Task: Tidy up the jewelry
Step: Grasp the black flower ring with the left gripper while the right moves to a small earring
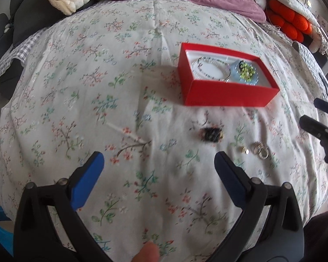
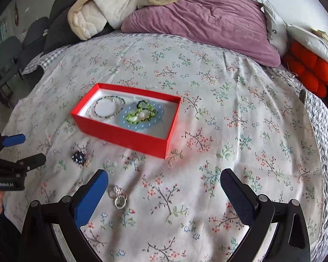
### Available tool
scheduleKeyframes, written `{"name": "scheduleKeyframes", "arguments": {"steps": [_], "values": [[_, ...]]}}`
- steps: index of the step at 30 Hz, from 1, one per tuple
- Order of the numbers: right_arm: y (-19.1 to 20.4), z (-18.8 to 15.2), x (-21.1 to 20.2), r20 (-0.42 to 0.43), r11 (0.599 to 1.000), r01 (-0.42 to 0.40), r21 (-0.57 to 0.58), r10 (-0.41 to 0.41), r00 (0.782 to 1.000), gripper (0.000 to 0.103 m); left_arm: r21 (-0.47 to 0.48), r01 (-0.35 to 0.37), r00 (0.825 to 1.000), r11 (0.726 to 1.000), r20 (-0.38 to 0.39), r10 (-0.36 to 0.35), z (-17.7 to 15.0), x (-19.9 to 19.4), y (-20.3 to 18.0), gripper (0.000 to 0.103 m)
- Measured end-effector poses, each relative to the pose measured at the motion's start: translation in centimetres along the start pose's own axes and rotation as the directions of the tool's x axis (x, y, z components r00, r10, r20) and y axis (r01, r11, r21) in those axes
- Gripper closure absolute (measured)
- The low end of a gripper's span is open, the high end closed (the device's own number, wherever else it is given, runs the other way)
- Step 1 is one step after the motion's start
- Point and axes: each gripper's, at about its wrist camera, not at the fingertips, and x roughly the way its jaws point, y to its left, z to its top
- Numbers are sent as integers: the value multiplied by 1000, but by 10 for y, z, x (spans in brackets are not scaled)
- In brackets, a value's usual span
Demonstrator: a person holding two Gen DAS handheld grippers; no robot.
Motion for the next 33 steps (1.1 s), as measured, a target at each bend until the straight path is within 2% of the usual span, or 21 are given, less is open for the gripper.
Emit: {"name": "scheduleKeyframes", "arguments": {"steps": [8, 14, 17, 22, 24, 27, 30, 33], "values": [[9, -32, 14, -40, 999, 1, -41, -3, 999, 0, 7, -21, 1000, 1000, -11, 21, -24, 7, 12, 2], [20, -51, 31, -99, 998, -28, -57, 22, 995, 0, 71, -30, 1000, 997, 1, 30, -34, 23, -2, 2], [23, -57, 43, -132, 997, -33, -64, 24, 991, 0, 104, -13, 1000, 995, -3, 13, -36, 32, -13, 2], [22, -65, 62, -179, 997, -29, -70, 16, 984, 0, 166, -3, 999, 986, 47, -5, -33, 40, -29, 2], [17, -67, 66, -179, 998, -54, -28, 48, 983, 0, 172, 18, 998, 985, 56, -28, -30, 43, -33, 2], [15, -68, 67, -169, 997, -62, -38, 55, 984, 0, 163, 59, 996, 985, 54, -69, -23, 47, -36, 3], [17, -69, 68, -169, 997, -63, -48, 54, 984, 0, 156, 103, 991, 982, 63, -114, -15, 48, -41, 10], [18, -65, 70, -196, 997, -63, -53, 51, 979, 0, 150, 145, 985, 978, 70, -157, -9, 48, -45, 24]]}}
